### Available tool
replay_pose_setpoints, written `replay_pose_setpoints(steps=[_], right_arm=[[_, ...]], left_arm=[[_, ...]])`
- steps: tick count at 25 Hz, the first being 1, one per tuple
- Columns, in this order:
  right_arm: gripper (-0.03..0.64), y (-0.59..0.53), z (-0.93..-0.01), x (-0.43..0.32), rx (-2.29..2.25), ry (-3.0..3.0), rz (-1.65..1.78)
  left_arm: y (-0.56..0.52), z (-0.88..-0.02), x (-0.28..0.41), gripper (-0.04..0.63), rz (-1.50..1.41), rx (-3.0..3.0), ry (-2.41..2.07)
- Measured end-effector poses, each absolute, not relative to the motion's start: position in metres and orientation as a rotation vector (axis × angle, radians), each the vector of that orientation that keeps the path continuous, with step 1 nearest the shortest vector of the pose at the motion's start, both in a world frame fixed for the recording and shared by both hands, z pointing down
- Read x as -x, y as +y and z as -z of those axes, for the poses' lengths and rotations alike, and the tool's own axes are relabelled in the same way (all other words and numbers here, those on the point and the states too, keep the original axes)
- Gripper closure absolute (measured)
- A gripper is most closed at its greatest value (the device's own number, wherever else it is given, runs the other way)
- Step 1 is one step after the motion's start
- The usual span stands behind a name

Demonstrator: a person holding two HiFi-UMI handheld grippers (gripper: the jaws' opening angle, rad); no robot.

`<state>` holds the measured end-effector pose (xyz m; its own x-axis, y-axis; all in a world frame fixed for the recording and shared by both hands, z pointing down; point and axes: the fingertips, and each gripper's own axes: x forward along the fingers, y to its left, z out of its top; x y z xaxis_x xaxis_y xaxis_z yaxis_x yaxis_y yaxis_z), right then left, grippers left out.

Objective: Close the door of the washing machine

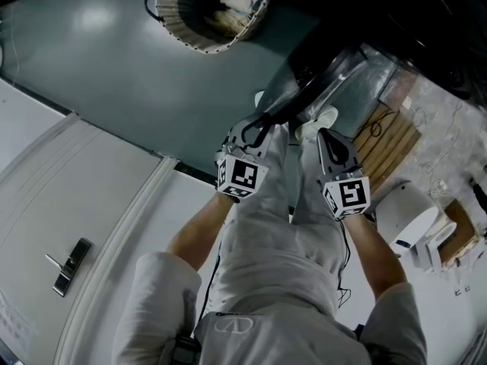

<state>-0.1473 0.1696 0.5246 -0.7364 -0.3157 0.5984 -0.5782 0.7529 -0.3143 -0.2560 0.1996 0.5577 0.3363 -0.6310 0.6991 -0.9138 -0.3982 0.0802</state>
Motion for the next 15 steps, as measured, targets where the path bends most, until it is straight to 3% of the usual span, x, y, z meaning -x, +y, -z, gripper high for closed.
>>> replay_pose_setpoints(steps=[15], right_arm=[[0.606, 0.182, -0.541, 0.090, -0.727, -2.388, -0.693]], left_arm=[[0.212, -0.560, 0.188, 0.508, -0.757, -2.028, -1.348]])
